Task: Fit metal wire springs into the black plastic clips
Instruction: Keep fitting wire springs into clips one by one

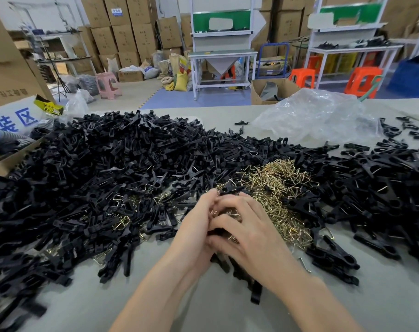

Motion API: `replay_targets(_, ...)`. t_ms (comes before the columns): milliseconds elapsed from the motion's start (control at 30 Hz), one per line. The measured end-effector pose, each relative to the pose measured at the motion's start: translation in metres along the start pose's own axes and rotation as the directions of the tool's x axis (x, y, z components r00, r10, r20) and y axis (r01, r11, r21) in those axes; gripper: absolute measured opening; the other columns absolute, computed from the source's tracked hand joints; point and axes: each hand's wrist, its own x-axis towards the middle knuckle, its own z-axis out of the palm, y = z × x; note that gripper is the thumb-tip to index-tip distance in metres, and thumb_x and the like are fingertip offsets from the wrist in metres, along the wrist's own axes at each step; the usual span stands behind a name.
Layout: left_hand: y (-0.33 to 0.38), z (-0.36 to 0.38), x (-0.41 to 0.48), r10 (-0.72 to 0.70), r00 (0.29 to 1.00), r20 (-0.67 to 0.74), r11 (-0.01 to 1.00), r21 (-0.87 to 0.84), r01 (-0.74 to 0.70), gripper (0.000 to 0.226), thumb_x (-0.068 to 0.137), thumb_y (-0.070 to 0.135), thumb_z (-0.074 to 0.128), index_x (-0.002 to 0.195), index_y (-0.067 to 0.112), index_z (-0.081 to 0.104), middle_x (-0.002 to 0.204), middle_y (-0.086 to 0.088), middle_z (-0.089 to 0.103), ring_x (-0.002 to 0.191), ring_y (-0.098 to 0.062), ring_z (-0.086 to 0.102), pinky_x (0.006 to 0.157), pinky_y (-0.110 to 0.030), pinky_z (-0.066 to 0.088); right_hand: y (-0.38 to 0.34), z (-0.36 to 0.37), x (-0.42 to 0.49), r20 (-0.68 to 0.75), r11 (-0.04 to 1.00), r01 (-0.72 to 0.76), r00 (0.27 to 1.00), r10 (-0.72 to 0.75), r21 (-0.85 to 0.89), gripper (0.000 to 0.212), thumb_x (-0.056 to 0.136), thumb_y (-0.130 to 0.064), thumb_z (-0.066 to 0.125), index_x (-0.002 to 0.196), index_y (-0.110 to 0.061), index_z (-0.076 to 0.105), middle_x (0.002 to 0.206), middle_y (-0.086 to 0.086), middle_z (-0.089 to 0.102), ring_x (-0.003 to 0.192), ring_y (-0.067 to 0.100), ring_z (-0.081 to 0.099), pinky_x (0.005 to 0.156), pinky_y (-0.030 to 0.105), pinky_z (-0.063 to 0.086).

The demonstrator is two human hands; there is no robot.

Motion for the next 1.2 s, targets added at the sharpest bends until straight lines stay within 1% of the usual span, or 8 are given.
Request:
replay_targets(233, -0.006, -0.004, 0.002, 0.274, 0.953, -0.132, 0.942, 0.236, -0.239, 0.027, 0.099, 0.040, 0.048, 0.109, 0.040, 0.074, 0.119, -0.002, 0.071, 0.114, -0.017, 0.065, 0.104, -0.036, 0.047, -0.003, -0.019, 0.000, -0.085, 0.971, -0.221, 0.970, 0.229, 0.090, 0.021, 0.095, -0.026, 0.064, 0.115, -0.023, 0.067, 0.112, -0.016, 0.063, 0.106, 0.001, 0.057, 0.097, 0.018, 0.044)
replay_targets(367, -0.014, -0.007, -0.003, 0.469, 0.881, -0.058, 0.791, 0.471, -0.390, 0.037, 0.092, 0.059, 0.043, 0.124, 0.050, 0.058, 0.114, 0.026, 0.068, 0.103, 0.006, 0.064, 0.089, -0.015, 0.047, 0.003, -0.039, 0.001, -0.141, 0.853, -0.417, 0.868, 0.477, 0.314, 0.017, 0.092, -0.026, 0.066, 0.109, -0.031, 0.067, 0.099, -0.022, 0.066, 0.093, -0.001, 0.062, 0.081, 0.012, 0.048)
replay_targets(433, -0.013, -0.015, -0.003, 0.571, 0.819, -0.066, 0.625, 0.682, -0.380, 0.031, 0.098, 0.053, 0.040, 0.126, 0.049, 0.051, 0.105, 0.034, 0.065, 0.083, 0.000, 0.064, 0.073, -0.012, 0.050, 0.026, -0.066, 0.011, -0.285, 0.686, -0.444, 0.677, 0.678, 0.577, 0.023, 0.094, -0.019, 0.068, 0.115, -0.026, 0.066, 0.096, -0.014, 0.070, 0.082, 0.000, 0.066, 0.073, 0.014, 0.052)
replay_targets(500, -0.012, -0.026, 0.001, 0.641, 0.763, -0.083, 0.481, 0.818, -0.316, 0.035, 0.103, 0.036, 0.041, 0.137, 0.034, 0.050, 0.114, 0.028, 0.063, 0.096, -0.002, 0.061, 0.088, -0.020, 0.051, 0.053, -0.104, 0.025, -0.308, 0.401, -0.222, 0.361, 0.880, 0.889, 0.035, 0.095, -0.016, 0.069, 0.128, -0.011, 0.059, 0.112, -0.001, 0.072, 0.090, 0.002, 0.070, 0.087, 0.017, 0.055)
replay_targets(567, -0.010, -0.037, 0.005, 0.691, 0.715, -0.105, 0.327, 0.928, -0.180, 0.037, 0.103, 0.024, 0.045, 0.138, 0.018, 0.053, 0.128, 0.009, 0.062, 0.119, -0.010, 0.054, 0.108, -0.033, 0.042, 0.070, -0.131, 0.032, -0.142, 0.152, -0.023, 0.227, 0.963, 0.988, 0.032, 0.095, -0.024, 0.069, 0.117, -0.002, 0.062, 0.126, 0.011, 0.067, 0.102, 0.008, 0.071, 0.091, 0.019, 0.055)
replay_targets(700, -0.007, -0.057, 0.013, 0.654, 0.739, -0.162, 0.063, 0.985, 0.160, 0.041, 0.101, 0.024, 0.046, 0.140, 0.012, 0.053, 0.136, -0.007, 0.059, 0.132, -0.026, 0.047, 0.117, -0.043, 0.028, 0.056, -0.107, 0.033, 0.030, 0.081, -0.253, 0.407, 0.913, 0.964, 0.020, 0.096, -0.020, 0.065, 0.110, -0.005, 0.064, 0.114, 0.009, 0.065, 0.101, 0.017, 0.067, 0.084, 0.024, 0.059)
replay_targets(867, 0.000, -0.076, 0.020, 0.612, 0.759, -0.221, 0.053, 0.969, 0.240, 0.041, 0.103, 0.035, 0.045, 0.140, 0.019, 0.053, 0.134, -0.004, 0.059, 0.127, -0.028, 0.049, 0.110, -0.041, 0.031, 0.018, -0.036, 0.017, 0.012, 0.345, -0.603, 0.507, 0.862, 0.719, 0.030, 0.101, -0.022, 0.058, 0.130, -0.029, 0.056, 0.104, -0.006, 0.068, 0.084, 0.008, 0.067, 0.071, 0.020, 0.057)
replay_targets(1200, 0.001, -0.080, 0.026, 0.638, 0.746, -0.191, 0.080, 0.980, 0.183, 0.029, 0.101, 0.025, 0.050, 0.127, 0.025, 0.061, 0.117, -0.001, 0.064, 0.116, -0.027, 0.052, 0.104, -0.042, 0.034, 0.017, -0.008, -0.006, 0.038, 0.645, -0.636, 0.724, 0.689, 0.423, 0.034, 0.104, -0.019, 0.051, 0.130, -0.042, 0.056, 0.106, -0.024, 0.060, 0.068, 0.004, 0.059, 0.051, 0.018, 0.044)
